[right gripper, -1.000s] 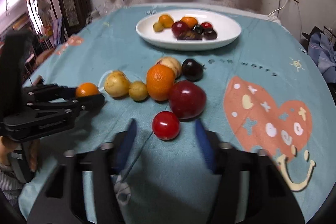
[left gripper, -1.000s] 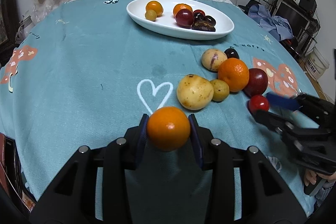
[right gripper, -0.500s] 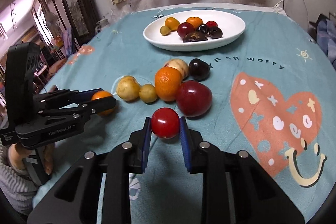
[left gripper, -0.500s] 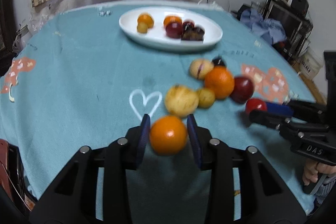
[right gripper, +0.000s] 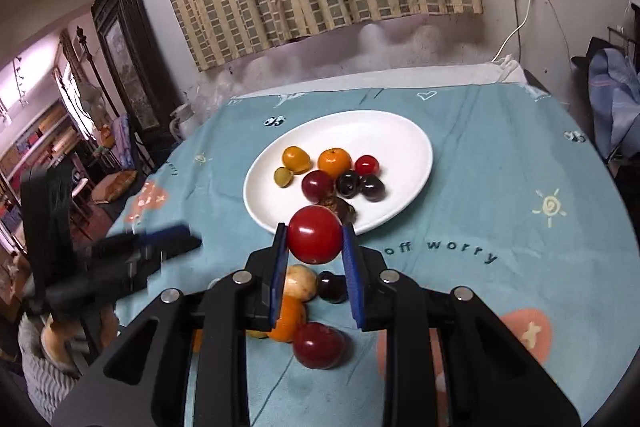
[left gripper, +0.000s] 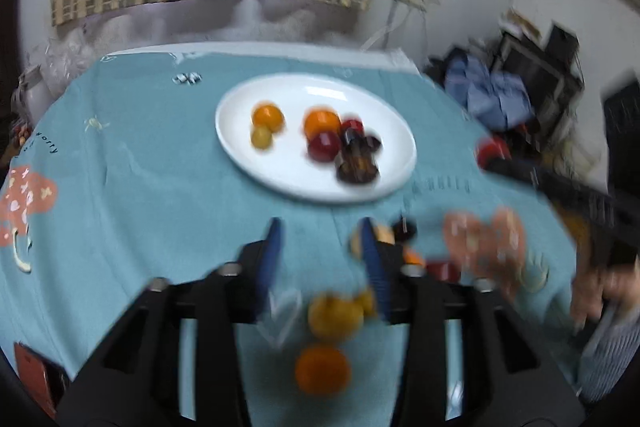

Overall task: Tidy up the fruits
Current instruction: 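Carry the mandarin and tomato over the white plate and open both tools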

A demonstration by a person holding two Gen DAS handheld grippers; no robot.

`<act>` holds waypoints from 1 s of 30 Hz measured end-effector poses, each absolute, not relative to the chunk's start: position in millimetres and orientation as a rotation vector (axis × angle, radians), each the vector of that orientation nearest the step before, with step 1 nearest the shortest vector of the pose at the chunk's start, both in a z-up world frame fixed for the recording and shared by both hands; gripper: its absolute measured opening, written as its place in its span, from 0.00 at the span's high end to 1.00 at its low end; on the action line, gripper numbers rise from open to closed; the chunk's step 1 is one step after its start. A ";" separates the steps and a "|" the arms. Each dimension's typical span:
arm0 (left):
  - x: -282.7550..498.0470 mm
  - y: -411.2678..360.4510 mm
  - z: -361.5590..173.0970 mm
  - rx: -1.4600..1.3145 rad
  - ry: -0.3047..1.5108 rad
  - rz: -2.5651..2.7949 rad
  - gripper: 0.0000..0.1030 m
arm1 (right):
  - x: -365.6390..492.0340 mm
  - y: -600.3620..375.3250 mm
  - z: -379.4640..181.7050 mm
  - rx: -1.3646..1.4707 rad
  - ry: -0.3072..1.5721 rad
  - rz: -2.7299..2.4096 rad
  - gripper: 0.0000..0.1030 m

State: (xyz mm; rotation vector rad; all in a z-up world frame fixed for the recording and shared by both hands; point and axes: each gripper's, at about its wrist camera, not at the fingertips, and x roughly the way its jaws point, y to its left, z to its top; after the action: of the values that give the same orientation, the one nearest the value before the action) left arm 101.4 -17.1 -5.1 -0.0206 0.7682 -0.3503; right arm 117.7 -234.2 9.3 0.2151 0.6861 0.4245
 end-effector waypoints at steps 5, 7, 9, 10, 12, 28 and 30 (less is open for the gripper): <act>59.9 -28.2 -43.3 0.126 0.851 -0.357 0.45 | 119.7 -237.5 -18.0 0.256 0.753 0.438 0.74; 55.3 -31.2 -55.7 0.152 0.876 -0.363 0.48 | 118.0 -238.0 -17.0 0.261 0.748 0.437 0.74; 59.4 -31.0 -68.7 0.154 0.908 -0.358 0.63 | 114.9 -239.7 -14.4 0.266 0.738 0.440 0.74; 61.9 -29.4 -70.5 0.131 0.913 -0.368 0.63 | 113.9 -240.7 -13.9 0.271 0.735 0.440 0.74; 66.5 -25.6 -66.4 0.097 0.912 -0.379 0.63 | 113.3 -244.0 -14.1 0.279 0.733 0.437 0.74; 206.9 -41.0 -10.2 -0.025 0.780 -0.282 0.63 | 216.4 -218.1 -12.6 0.254 0.764 0.375 0.73; 216.3 -43.8 -22.7 -0.023 0.798 -0.275 0.46 | 226.2 -218.2 -23.9 0.265 0.798 0.372 0.72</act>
State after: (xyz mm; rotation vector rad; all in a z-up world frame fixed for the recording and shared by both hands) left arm 216.3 -43.8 -22.7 -0.0230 0.7982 -0.2745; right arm 226.2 -218.2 -23.9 0.2648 0.7976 0.3721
